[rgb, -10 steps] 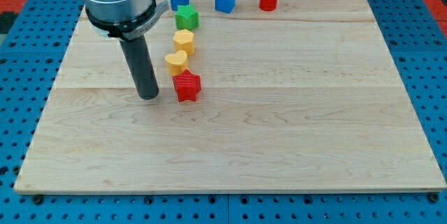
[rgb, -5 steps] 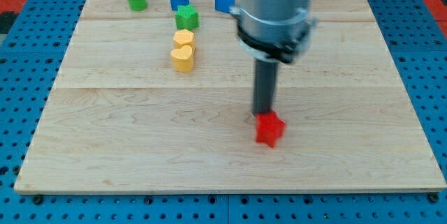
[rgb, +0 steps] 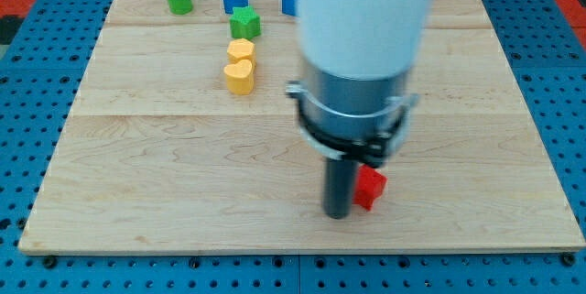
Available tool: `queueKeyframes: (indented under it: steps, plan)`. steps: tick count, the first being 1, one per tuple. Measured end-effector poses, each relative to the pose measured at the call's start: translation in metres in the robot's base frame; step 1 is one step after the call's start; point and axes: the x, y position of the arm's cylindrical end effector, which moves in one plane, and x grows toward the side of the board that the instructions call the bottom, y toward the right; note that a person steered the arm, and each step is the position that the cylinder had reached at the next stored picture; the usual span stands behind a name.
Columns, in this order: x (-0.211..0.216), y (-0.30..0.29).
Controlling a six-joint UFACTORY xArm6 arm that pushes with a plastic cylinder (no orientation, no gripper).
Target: Push the red star towards the bottom right
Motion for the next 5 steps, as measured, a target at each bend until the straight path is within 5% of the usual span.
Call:
queueKeyframes:
  steps: [2, 5]
  plan:
    - [-0.056, -0.013]
    - [-0.051, 0.085]
